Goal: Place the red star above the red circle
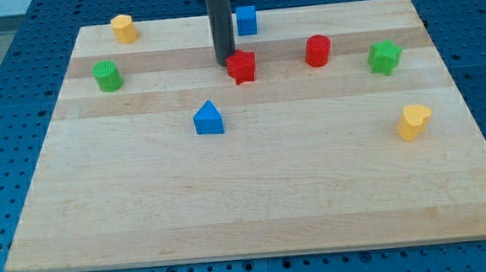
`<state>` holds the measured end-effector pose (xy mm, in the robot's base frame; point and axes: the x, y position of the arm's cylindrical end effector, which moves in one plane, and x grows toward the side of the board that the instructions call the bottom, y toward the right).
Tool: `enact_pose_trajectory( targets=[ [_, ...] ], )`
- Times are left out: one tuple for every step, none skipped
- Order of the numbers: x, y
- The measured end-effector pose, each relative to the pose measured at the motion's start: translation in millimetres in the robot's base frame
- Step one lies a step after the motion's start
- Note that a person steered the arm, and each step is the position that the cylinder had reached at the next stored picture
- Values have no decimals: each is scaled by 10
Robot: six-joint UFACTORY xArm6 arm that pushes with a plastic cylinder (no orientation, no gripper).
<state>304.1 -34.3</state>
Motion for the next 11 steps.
enact_pose_trajectory(
  targets=[
    [338,-514],
    [702,-469],
    [576,-17],
    [134,437],
    [100,686],
    [267,429],
    [101,617],
    [-216,1028],
    [-221,1039],
    [-327,1225],
    [-315,1129]
  ],
)
